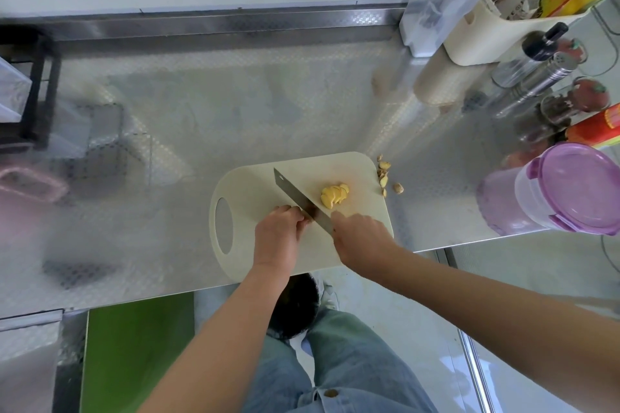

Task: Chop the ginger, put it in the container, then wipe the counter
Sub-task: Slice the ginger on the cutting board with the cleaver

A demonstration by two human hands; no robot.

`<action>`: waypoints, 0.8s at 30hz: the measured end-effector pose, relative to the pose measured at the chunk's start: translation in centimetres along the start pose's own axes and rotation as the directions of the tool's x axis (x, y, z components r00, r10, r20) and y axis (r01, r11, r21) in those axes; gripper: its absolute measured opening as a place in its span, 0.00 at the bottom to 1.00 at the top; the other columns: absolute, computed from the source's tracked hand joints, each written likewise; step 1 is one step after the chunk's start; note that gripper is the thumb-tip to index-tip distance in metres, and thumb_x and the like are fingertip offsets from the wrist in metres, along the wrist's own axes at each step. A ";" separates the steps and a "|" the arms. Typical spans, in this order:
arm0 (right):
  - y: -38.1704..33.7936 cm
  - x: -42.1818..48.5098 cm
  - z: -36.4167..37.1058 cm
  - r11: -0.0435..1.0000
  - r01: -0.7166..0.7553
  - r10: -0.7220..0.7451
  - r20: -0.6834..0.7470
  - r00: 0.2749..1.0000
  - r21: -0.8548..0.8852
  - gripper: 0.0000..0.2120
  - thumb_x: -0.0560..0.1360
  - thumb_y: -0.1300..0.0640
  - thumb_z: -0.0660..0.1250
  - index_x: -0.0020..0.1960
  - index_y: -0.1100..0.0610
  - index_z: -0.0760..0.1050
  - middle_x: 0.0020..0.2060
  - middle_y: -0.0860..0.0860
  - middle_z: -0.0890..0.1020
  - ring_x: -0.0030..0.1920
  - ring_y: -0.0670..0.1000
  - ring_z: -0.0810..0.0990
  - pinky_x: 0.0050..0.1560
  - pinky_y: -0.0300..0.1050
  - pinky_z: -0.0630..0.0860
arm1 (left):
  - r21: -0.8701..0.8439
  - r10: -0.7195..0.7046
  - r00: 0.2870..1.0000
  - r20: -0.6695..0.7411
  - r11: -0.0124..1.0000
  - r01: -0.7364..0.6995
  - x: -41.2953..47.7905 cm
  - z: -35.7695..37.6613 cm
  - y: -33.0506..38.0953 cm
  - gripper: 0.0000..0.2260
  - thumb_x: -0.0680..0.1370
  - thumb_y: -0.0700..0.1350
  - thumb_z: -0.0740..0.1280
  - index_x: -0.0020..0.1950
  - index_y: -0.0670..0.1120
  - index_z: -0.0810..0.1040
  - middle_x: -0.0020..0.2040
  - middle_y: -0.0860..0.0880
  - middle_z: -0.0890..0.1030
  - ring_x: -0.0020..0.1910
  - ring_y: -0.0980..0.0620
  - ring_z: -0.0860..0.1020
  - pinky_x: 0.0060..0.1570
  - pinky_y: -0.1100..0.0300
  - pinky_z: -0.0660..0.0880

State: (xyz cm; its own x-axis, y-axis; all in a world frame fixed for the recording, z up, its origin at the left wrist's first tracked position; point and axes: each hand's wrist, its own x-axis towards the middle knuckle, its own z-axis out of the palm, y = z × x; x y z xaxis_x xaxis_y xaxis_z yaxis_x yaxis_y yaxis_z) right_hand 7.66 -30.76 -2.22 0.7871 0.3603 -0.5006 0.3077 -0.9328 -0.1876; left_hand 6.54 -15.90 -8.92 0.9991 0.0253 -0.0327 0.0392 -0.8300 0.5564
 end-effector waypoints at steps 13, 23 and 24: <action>-1.2 1.8 -0.6 0.999 0.000 0.001 -0.030 1.000 0.051 0.10 0.79 0.61 0.55 0.59 0.60 0.67 0.44 0.57 0.76 0.43 0.61 0.76 0.39 0.47 0.64 | 0.026 0.022 1.000 -0.017 0.999 -0.022 -0.1 -0.1 0.0 0.08 0.70 0.41 0.76 0.33 0.43 0.79 0.30 0.45 0.78 0.32 0.43 0.77 0.29 0.60 0.64; -0.2 0.9 0.2 0.999 0.018 -0.018 0.001 1.000 -0.046 0.10 0.80 0.60 0.54 0.61 0.59 0.65 0.31 0.49 0.62 0.35 0.54 0.69 0.36 0.47 0.64 | 0.033 0.080 0.996 -0.043 0.996 -0.078 -0.1 0.1 0.0 0.09 0.67 0.37 0.77 0.32 0.43 0.78 0.29 0.46 0.78 0.28 0.43 0.76 0.23 0.59 0.68; -0.1 0.9 0.2 0.999 0.018 -0.018 0.001 1.000 -0.049 0.11 0.80 0.60 0.54 0.61 0.59 0.65 0.31 0.49 0.62 0.35 0.54 0.69 0.36 0.46 0.64 | 0.037 0.085 0.995 -0.044 0.996 -0.083 -0.1 0.1 0.0 0.09 0.66 0.36 0.78 0.32 0.43 0.78 0.29 0.46 0.78 0.28 0.44 0.76 0.23 0.59 0.68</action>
State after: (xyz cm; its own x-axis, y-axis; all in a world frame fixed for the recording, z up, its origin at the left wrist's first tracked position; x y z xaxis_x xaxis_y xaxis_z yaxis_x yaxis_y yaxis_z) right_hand 8.23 -30.32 -2.83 0.7809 0.3771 -0.4980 0.3479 -0.9247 -0.1547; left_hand 6.46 -15.95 -8.95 0.9985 -0.0205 0.0515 -0.0446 -0.8491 0.5263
